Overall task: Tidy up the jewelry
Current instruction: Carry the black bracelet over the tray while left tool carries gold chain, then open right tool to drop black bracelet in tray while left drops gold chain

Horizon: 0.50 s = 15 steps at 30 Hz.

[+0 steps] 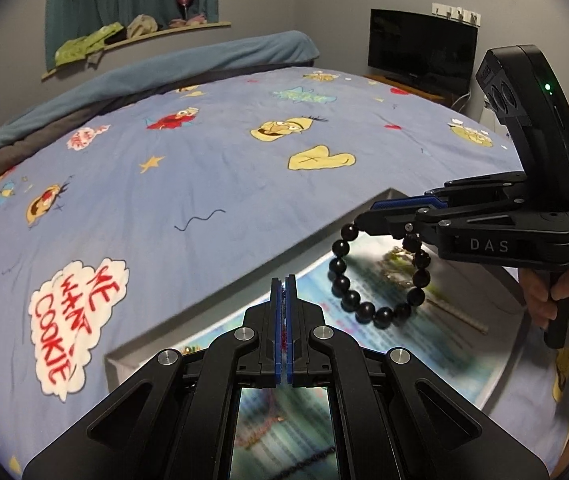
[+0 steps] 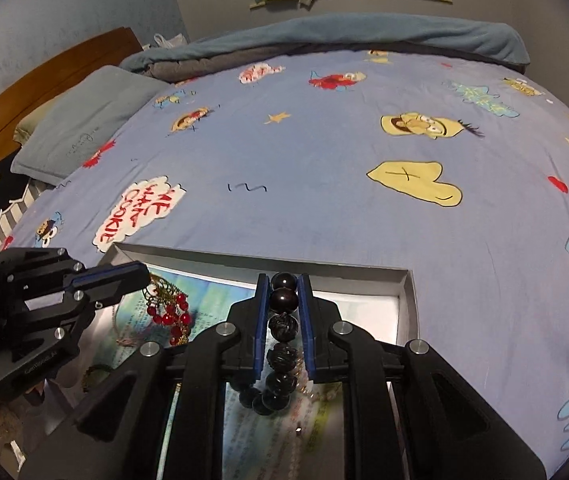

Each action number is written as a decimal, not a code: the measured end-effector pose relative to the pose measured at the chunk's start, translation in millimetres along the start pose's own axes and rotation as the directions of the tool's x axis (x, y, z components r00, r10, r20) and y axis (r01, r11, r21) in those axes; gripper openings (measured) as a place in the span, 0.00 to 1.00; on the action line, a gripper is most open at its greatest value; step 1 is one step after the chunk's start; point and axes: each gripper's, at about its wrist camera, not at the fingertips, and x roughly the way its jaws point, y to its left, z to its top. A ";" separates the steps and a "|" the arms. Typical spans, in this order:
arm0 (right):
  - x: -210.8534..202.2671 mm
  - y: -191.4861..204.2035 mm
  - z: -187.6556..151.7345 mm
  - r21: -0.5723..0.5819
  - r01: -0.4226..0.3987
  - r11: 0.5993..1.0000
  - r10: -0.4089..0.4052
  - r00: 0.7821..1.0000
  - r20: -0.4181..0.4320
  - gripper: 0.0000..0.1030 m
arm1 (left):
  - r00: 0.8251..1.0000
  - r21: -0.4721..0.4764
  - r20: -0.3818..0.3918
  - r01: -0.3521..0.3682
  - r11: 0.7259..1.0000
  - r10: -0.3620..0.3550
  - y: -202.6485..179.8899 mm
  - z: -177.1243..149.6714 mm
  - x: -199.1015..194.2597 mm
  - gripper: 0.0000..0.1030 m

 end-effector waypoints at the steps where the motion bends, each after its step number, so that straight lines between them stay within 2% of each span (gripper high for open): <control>1: 3.8 -0.7 1.0 -0.006 0.003 1.000 -0.003 1.000 -0.014 0.14 | 1.000 0.008 -0.005 -0.014 1.000 0.014 0.4 0.6 3.4 0.02; 5: 16.3 -2.4 2.7 -0.021 0.022 1.000 -0.023 0.998 -0.052 0.14 | 0.999 0.004 -0.038 -0.022 1.000 0.022 2.9 0.2 15.2 0.02; 8: 15.3 -3.8 3.2 -0.019 0.014 1.000 -0.015 0.999 -0.047 0.15 | 0.998 -0.009 -0.051 -0.029 1.000 0.029 3.6 -0.7 18.6 0.05; 10: 11.5 -4.2 3.2 -0.016 0.025 1.000 -0.026 0.999 -0.035 0.18 | 0.998 -0.023 -0.051 -0.044 0.999 0.042 4.9 -1.2 18.1 0.25; 11: 8.0 -5.0 3.0 -0.010 0.027 1.000 -0.028 0.999 -0.028 0.23 | 0.998 -0.024 -0.043 -0.055 0.998 0.054 4.6 -1.6 16.3 0.40; 13: -0.3 -5.8 2.7 -0.001 0.019 1.000 -0.019 1.000 -0.009 0.29 | 0.998 -0.013 -0.019 -0.065 0.998 0.064 2.0 -2.5 9.5 0.43; 15: -11.2 -5.3 1.4 -0.002 0.026 1.000 -0.026 1.000 0.013 0.29 | 0.997 -0.015 -0.010 -0.074 0.997 0.074 0.7 -3.5 3.0 0.43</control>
